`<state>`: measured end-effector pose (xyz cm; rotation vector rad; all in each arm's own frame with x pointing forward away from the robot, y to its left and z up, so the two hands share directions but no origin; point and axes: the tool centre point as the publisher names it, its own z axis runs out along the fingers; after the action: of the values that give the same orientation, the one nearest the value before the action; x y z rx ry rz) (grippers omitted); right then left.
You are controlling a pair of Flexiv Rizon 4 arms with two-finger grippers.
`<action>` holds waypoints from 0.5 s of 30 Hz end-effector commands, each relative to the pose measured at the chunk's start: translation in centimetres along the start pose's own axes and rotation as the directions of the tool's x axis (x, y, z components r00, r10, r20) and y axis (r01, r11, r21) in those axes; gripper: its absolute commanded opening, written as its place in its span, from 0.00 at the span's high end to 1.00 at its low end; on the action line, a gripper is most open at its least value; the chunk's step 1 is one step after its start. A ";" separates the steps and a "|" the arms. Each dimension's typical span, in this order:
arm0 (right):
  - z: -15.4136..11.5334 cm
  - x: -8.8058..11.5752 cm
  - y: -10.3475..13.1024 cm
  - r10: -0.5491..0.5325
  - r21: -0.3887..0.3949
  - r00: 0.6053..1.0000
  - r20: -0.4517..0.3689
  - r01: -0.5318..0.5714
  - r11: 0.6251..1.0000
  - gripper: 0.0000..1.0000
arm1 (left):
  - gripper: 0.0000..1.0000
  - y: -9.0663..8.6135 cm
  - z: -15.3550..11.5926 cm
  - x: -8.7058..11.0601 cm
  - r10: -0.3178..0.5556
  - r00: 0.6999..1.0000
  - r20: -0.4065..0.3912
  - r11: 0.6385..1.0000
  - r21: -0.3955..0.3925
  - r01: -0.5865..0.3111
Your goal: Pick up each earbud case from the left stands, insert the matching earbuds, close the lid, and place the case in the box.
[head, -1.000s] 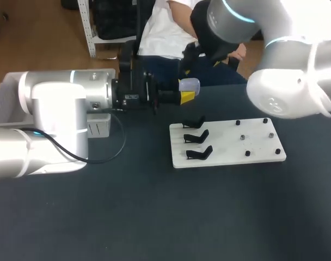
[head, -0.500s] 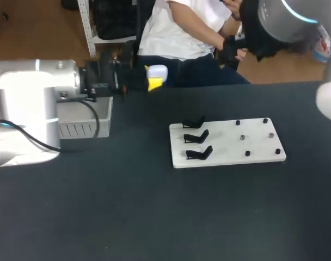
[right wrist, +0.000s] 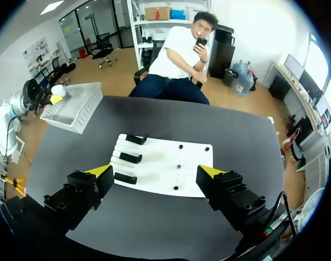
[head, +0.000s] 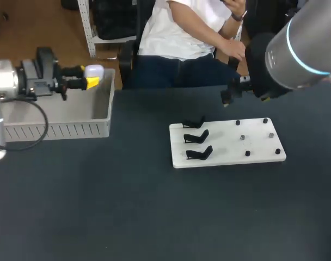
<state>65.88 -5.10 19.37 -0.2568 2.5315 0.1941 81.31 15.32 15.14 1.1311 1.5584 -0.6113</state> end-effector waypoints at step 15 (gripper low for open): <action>0.6 2.8 1.1 -0.017 0.008 0.997 0.080 0.016 1.000 0.00 | 1.00 3.4 0.4 11.7 -0.182 0.975 -0.127 0.981 0.043 0.189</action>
<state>63.83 -4.37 17.70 -0.2775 2.5180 0.1808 83.71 20.38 5.38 1.0617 1.7805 -0.6754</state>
